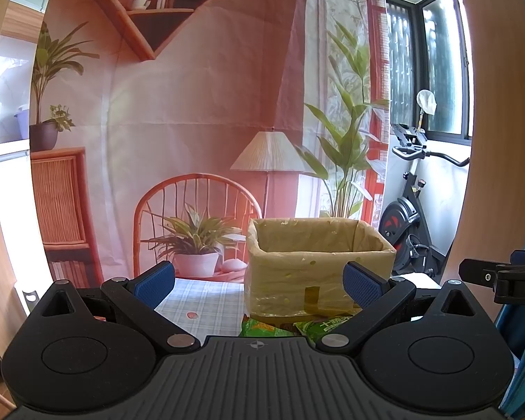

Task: Organize snacks

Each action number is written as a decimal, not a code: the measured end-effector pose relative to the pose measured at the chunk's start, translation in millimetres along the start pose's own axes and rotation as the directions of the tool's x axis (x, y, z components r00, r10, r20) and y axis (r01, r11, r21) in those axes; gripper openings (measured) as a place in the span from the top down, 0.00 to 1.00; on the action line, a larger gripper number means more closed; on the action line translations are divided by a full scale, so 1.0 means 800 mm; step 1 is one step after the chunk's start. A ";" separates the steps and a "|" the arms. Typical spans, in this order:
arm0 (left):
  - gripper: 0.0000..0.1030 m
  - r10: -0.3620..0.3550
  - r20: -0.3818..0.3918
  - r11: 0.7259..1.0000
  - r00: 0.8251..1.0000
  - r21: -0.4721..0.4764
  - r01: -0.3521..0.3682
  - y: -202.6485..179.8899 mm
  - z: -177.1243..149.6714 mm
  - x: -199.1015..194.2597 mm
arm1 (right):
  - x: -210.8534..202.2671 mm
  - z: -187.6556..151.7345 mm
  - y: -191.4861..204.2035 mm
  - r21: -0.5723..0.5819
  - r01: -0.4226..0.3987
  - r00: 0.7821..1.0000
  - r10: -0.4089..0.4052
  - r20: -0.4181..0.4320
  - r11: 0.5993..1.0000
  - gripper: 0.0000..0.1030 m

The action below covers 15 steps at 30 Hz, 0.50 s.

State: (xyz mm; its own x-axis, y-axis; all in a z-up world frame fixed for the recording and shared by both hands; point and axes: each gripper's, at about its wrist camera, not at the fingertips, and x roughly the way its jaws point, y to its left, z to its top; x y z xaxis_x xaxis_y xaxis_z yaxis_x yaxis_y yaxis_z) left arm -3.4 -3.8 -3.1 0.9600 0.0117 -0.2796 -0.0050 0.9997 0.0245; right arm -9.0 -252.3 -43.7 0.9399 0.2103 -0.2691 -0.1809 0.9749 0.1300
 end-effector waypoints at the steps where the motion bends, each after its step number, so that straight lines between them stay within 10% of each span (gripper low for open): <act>1: 0.00 0.000 0.000 1.000 1.000 0.000 0.000 0.000 0.000 0.000 | 0.000 0.000 0.003 0.000 0.001 1.000 -0.001 0.000 1.000 0.00; 15: 0.00 -0.002 -0.007 1.000 1.000 -0.004 0.002 0.000 -0.002 0.000 | 0.001 0.000 0.000 0.000 0.002 1.000 -0.002 -0.002 1.000 0.00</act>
State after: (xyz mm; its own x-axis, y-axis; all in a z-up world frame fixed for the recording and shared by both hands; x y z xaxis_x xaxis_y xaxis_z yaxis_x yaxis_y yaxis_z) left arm -3.7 -3.6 -4.9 0.9582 0.0099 -0.2861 -0.0043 0.9998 0.0204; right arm -8.5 -252.5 -43.9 0.9397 0.2088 -0.2708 -0.1793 0.9752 0.1298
